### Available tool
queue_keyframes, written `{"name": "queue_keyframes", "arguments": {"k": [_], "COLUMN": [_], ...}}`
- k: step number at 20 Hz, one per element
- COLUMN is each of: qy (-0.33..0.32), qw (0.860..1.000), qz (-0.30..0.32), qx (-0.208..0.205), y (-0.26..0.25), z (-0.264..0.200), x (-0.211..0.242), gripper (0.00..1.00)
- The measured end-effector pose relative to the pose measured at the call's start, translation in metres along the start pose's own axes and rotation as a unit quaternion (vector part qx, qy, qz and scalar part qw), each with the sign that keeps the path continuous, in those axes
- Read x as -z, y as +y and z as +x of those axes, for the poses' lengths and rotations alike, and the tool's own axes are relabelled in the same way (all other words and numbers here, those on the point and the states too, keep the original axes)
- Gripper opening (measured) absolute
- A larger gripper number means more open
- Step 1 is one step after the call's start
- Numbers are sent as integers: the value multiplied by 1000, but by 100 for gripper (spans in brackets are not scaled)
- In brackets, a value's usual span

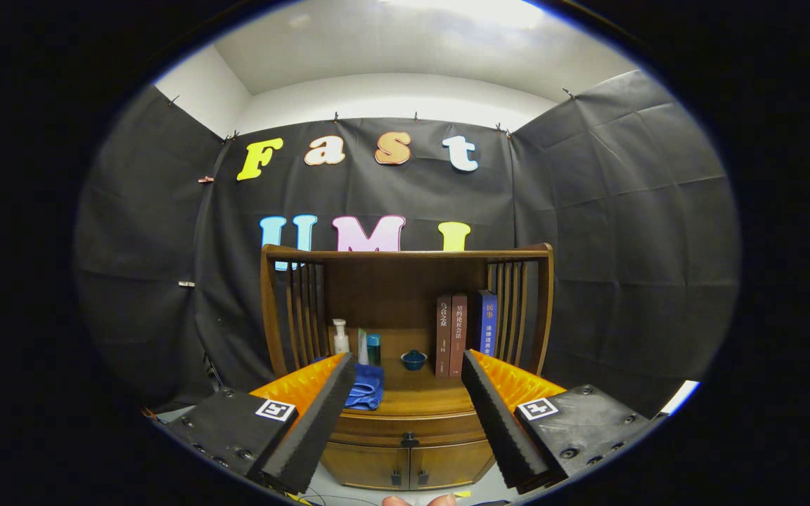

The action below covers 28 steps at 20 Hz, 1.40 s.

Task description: Pull open the drawer, take out the items inside it, and place them on the countertop above the cabinet.

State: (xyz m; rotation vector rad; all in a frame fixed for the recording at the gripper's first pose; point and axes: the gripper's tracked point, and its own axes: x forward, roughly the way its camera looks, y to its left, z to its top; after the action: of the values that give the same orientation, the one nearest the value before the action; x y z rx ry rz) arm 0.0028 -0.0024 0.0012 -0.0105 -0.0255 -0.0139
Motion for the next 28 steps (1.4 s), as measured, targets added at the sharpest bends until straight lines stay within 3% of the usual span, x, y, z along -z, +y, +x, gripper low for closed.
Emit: {"name": "queue_keyframes", "arguments": {"k": [7, 15, 21, 28], "qy": [-2, -7, 52, 119], "qw": [1000, 1000, 998, 992], "qz": [0, -5, 11, 30], "qx": [1, 5, 18, 1], "y": [-1, -11, -33, -23], "z": [8, 28, 67, 127], "x": [17, 82, 200, 319], "gripper": [99, 99, 99, 100]}}
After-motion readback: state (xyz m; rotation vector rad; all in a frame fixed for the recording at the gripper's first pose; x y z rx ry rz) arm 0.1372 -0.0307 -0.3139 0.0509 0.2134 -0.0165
